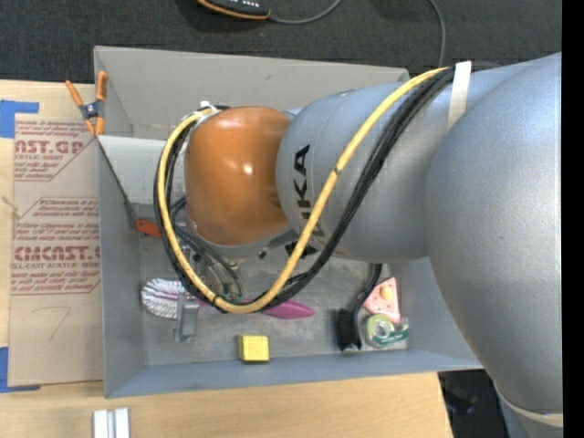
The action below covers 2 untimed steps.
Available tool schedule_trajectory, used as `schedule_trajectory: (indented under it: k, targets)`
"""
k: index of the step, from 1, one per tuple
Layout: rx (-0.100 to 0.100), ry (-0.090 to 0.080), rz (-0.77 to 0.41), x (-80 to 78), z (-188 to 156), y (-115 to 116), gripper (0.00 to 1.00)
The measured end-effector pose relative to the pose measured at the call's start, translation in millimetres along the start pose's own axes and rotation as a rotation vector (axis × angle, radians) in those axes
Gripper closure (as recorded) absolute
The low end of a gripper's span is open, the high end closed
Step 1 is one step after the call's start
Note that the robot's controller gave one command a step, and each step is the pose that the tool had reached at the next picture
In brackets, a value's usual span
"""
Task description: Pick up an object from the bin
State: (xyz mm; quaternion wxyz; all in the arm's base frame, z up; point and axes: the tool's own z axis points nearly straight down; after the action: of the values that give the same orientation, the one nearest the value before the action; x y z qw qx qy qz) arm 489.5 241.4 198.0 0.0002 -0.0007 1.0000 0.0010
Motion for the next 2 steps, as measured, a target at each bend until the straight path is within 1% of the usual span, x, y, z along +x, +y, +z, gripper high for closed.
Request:
schedule_trajectory:
  k: [1,2]
  targets:
    - [0.0,0.0,0.0,0.0,0,0,0.0]
    - [0.002,0.003,-0.028,4.1,58,-6,0.0]
